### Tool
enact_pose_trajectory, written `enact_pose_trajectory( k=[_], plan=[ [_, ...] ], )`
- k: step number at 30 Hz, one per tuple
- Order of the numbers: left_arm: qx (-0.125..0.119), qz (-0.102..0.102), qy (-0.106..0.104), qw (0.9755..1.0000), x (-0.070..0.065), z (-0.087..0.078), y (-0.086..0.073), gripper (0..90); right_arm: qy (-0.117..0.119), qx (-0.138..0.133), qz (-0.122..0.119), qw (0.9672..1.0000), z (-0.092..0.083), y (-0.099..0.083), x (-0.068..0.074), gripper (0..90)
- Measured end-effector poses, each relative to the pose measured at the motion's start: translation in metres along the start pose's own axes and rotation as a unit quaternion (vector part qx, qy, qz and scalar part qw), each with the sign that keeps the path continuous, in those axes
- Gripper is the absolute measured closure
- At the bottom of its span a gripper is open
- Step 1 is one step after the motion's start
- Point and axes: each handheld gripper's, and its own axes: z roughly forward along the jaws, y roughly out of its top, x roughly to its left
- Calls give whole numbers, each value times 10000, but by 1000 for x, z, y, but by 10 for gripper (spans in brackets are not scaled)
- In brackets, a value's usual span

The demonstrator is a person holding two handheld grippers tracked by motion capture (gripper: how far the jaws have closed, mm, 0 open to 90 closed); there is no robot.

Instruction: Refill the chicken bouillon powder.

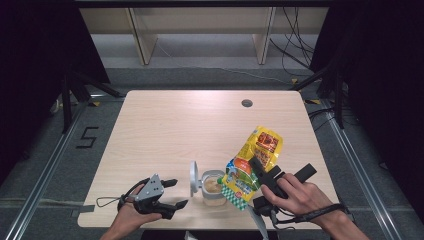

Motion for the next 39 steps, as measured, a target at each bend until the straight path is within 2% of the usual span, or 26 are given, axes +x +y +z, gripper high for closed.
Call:
enact_pose_trajectory(
  k=[31, 33, 39],
  plan=[
    [0, 13, 7, 10000, 0, 0, 0, 234, -79, 121, -210, 9997, -2, -3, -3, 696],
    [-5, 10, 13, 10000, 0, 0, 0, 234, -115, 154, -137, 9997, -2, -3, -1, 697],
    [13, 25, 5, 10000, 0, 0, 0, 235, -86, 148, -135, 9998, -2, -2, -1, 701]
  ],
)
